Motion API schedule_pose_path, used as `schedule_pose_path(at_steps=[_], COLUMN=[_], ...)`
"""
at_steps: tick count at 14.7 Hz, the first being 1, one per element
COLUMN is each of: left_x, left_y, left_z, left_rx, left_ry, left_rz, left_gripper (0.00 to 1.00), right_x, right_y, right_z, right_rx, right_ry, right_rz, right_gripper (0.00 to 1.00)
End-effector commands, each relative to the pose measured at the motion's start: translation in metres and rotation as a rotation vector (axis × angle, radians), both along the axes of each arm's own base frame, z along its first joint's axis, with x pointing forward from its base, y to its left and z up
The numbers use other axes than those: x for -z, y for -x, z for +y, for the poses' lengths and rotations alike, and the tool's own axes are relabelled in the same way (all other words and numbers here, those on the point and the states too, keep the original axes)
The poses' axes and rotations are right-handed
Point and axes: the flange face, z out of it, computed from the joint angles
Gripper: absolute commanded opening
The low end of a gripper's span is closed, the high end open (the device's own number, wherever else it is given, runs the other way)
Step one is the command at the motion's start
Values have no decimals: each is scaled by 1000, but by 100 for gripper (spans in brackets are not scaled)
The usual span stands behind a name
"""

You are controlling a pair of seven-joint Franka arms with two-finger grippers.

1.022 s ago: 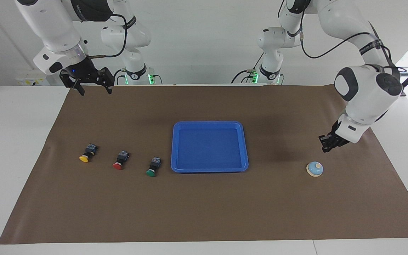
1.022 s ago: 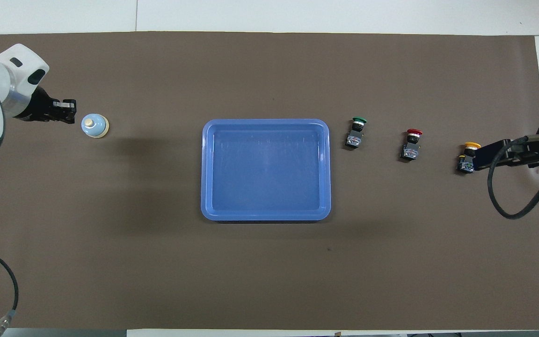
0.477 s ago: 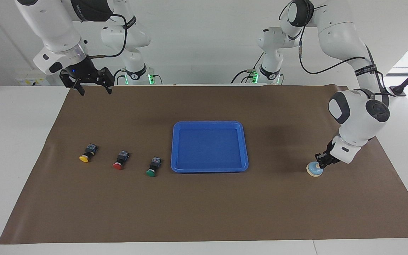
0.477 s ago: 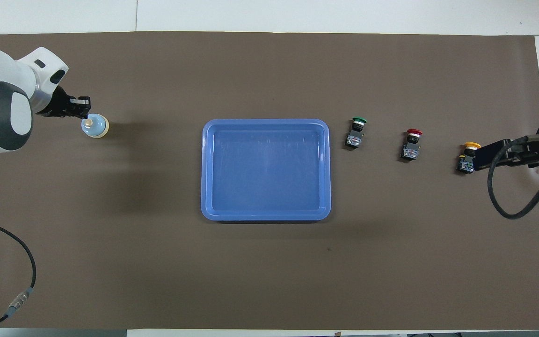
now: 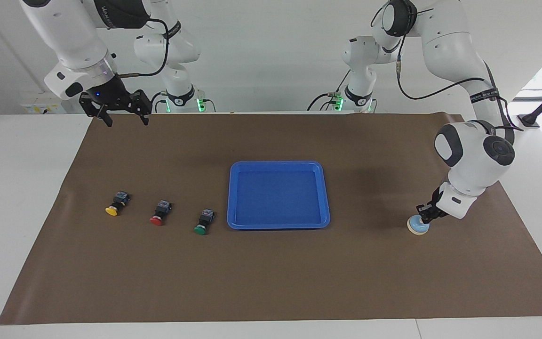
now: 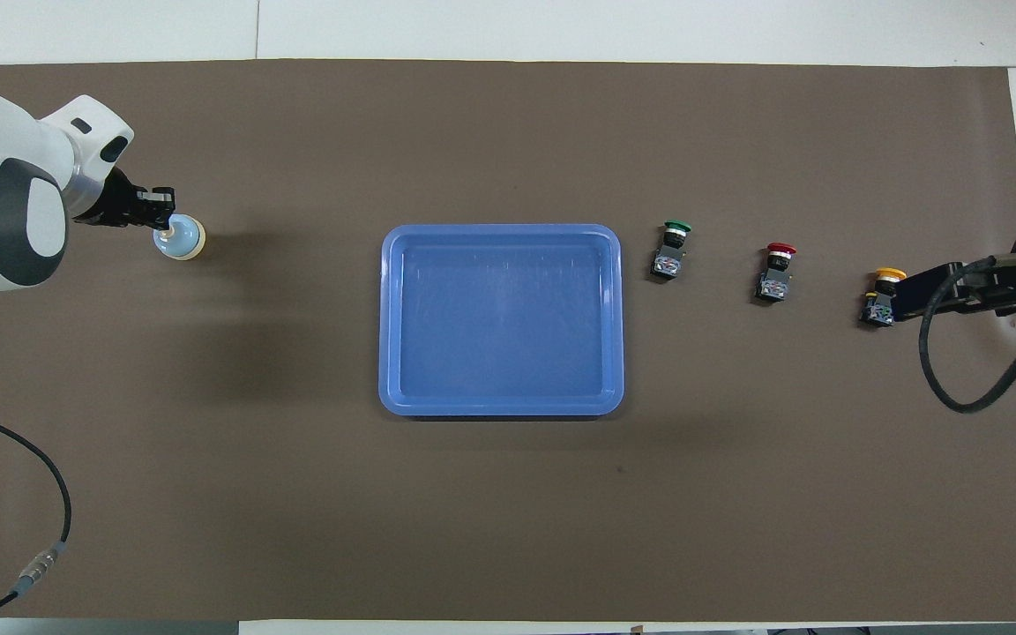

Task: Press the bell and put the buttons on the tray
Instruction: 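Press down on the call bell with the left gripper, then lift the left gripper off the bell and draw it back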

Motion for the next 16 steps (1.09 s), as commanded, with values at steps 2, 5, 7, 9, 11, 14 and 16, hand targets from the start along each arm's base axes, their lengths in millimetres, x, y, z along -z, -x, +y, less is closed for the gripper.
schedule_pose_path(at_steps=[2,5,7,9,11,14,16], left_x=[14,33,34,28,-2,-75,-126], left_y=[10,16,17,16,21,44,66], left_z=[2,1,0,-1,4,8,6], left_rx=[-17,-18,-17,-15,-21,-20,-21], left_ry=[-9,-10,-10,-10,-11,-11,-13], left_rz=[7,-11,-3,1,23,30,27], left_gripper=[0,0,0,0,0,0,0], right_x=[-1,-1,-1,0,-1,-1,-1], right_y=[2,2,2,2,2,2,2], right_z=[-4,-4,-4,-4,-4,-3,-4], right_rx=[-15,-15,-15,-15,-15,-16,-15], right_ry=[0,0,0,0,0,0,0], right_rz=[10,10,10,11,10,10,10], right_gripper=[100,100,100,100,100,100,100])
